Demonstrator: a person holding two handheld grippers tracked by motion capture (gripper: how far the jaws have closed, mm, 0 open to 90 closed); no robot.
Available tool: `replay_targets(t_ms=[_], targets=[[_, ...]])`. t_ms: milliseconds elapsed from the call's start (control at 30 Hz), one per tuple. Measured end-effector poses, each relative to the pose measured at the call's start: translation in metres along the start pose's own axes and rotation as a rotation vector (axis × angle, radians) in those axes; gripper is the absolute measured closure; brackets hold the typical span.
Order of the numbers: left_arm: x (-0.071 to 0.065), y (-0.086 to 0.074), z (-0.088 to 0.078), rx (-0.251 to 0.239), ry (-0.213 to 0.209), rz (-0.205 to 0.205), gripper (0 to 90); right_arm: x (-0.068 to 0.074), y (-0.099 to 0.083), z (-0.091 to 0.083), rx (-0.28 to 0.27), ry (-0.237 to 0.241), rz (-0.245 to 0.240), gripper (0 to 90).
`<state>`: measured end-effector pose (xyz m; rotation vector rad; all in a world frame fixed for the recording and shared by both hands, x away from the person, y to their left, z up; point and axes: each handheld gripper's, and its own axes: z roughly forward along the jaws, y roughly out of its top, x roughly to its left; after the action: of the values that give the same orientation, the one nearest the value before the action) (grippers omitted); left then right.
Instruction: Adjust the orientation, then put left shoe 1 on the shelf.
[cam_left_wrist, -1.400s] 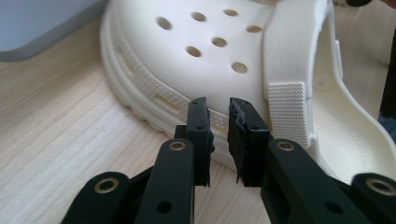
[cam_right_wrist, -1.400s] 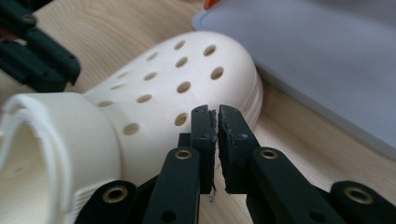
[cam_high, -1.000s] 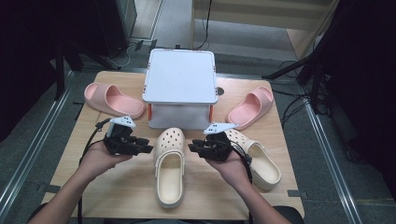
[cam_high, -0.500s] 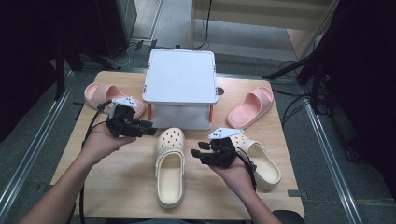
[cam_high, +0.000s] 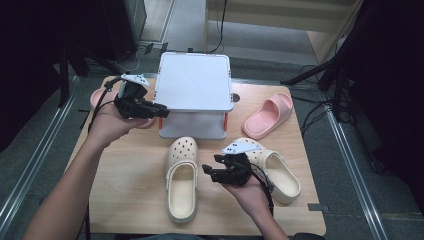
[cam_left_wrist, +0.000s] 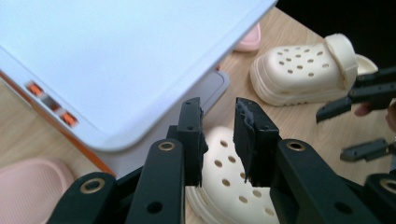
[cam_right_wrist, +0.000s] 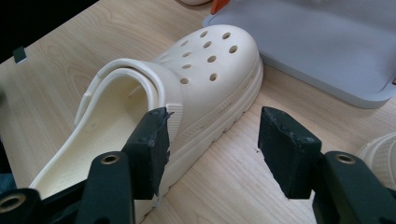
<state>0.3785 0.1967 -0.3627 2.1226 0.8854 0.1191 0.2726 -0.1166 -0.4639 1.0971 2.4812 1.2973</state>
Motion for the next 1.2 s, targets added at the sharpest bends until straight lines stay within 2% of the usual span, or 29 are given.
replay_targets(t_ms=[67,133,200,233,300,400,533,667,900,1067,1200], targets=[[0.001,0.006,-0.001,0.000,0.000,0.004,73.5,0.004,-0.001,0.001,0.006,-0.005,-0.001,42.8],[0.001,0.013,-0.002,-0.006,0.034,0.034,76.5,0.007,-0.001,0.002,0.011,-0.011,-0.003,43.0],[0.006,0.016,-0.001,0.001,0.018,0.023,82.0,0.012,-0.002,0.003,0.017,-0.014,-0.002,43.0],[0.010,0.017,0.001,0.004,0.024,0.014,82.7,0.013,-0.002,0.004,0.019,-0.014,-0.003,43.0],[0.017,0.017,0.005,0.009,0.055,0.011,84.4,0.017,-0.003,0.005,0.021,-0.011,0.004,43.0],[0.025,0.014,0.009,0.012,0.069,0.012,84.4,0.023,-0.005,0.009,0.033,-0.009,0.012,41.9],[0.032,0.009,0.011,0.005,0.086,0.005,83.9,0.028,-0.007,0.017,0.039,0.000,0.055,37.6],[0.035,0.006,0.014,0.011,0.092,0.008,83.5,0.034,-0.008,0.027,0.057,-0.002,0.055,35.7],[0.040,0.003,0.011,-0.010,0.086,-0.004,83.6,0.041,-0.009,0.045,0.085,-0.014,0.069,35.8],[0.038,0.002,0.012,-0.010,0.094,0.009,83.7,0.040,-0.009,0.055,0.088,-0.030,0.094,39.3],[0.036,0.003,0.013,-0.009,0.107,0.024,83.6,0.037,-0.008,0.059,0.089,-0.068,0.083,45.4]])
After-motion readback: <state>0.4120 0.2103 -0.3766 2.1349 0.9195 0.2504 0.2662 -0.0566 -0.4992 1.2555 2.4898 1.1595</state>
